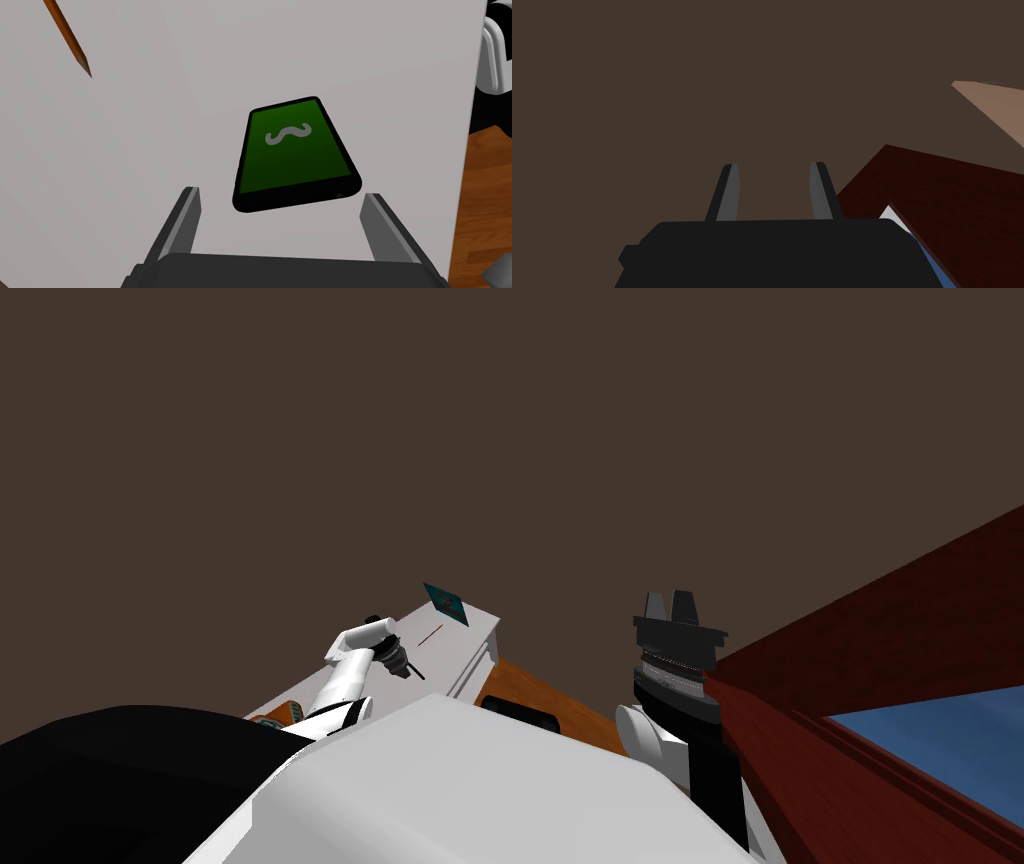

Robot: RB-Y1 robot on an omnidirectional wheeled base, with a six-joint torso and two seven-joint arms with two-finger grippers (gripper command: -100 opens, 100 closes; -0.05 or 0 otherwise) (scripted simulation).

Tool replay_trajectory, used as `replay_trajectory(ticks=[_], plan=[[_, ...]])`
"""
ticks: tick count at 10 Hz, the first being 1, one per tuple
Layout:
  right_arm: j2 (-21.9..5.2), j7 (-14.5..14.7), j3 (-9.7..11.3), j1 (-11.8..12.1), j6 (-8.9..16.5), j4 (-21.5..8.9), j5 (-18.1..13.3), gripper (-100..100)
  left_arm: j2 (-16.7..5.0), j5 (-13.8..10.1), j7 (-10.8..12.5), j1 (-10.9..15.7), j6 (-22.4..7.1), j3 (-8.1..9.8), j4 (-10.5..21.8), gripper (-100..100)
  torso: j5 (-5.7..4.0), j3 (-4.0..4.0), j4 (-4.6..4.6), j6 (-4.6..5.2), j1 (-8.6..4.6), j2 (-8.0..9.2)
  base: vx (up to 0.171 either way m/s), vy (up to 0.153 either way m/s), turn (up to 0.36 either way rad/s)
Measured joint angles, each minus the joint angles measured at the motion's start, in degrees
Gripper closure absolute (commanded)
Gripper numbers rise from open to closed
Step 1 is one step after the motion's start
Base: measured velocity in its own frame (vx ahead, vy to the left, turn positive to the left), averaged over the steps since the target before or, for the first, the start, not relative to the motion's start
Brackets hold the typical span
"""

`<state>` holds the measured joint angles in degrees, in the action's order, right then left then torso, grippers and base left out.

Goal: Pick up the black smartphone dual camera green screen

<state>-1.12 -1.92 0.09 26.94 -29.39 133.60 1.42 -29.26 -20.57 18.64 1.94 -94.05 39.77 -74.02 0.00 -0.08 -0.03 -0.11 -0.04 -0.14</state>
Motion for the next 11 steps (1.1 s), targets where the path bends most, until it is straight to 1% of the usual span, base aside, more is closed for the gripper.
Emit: replay_trajectory(ticks=[2,4,5,9,10,11], plan=[[0.00,0.00,0.00,0.00,0.00,0.00,0.00,0,0.81,0.24,-0.12,-0.13,1.73,-0.56,0.99,-100,0.02,0.01,0.00,0.00,0.09,0.02,0.006,0.018,0.017],[0.00,0.00,0.00,0.00,0.00,0.00,0.00,0,1.30,0.49,-0.45,0.06,4.07,-1.11,3.04,-100,0.03,0.01,0.00,-0.01,0.10,0.02,0.003,0.011,0.006],[0.00,0.00,0.00,0.00,0.00,0.00,0.00,0,1.34,0.49,-0.51,0.03,4.33,-1.13,3.13,100,0.01,0.02,0.01,0.00,0.06,0.03,0.000,0.000,0.000],[0.00,0.00,0.00,0.00,0.00,0.00,0.00,0,1.32,0.49,-0.63,0.07,4.33,-1.18,3.08,100,0.01,0.02,0.00,-0.06,0.02,0.04,0.000,0.000,0.000],[0.00,0.00,0.00,0.00,0.00,0.00,0.00,0,1.32,0.49,-0.65,0.08,4.33,-1.19,3.07,0,0.01,0.02,0.00,-0.08,0.02,0.04,0.000,0.000,0.000],[0.00,0.00,0.00,0.00,0.00,0.00,0.00,0,1.32,0.49,-0.66,0.08,4.33,-1.19,3.07,100,0.01,0.02,0.00,-0.08,0.02,0.04,-0.004,-0.012,-0.018]])
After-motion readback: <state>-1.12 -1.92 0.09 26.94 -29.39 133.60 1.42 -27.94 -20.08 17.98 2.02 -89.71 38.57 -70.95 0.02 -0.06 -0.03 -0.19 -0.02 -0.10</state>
